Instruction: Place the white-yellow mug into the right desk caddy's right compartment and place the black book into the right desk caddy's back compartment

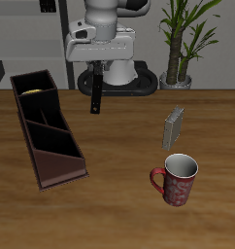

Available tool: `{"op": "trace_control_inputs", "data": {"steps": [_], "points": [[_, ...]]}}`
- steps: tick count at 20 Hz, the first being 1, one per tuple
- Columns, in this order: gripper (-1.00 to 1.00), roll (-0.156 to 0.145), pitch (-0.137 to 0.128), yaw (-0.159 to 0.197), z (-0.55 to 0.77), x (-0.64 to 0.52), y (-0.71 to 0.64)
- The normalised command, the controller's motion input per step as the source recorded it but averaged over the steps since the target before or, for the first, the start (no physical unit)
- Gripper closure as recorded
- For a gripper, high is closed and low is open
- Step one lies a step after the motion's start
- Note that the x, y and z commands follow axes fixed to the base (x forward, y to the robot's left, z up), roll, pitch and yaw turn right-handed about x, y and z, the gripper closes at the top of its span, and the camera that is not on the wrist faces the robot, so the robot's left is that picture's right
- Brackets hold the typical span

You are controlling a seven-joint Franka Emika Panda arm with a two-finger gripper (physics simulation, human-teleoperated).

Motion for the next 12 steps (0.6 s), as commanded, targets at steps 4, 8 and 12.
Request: {"op": "trace_control_inputs", "data": {"steps": [4,8,12], "points": [[1.0,-0.083,0.013,0.141,0.22,-0.09,-0.32],[1.0,-0.065,0.006,0.164,0.27,-0.05,-0.34],[1.0,-0.062,0.0,0.128,0.15,0.04,-0.28]]}}
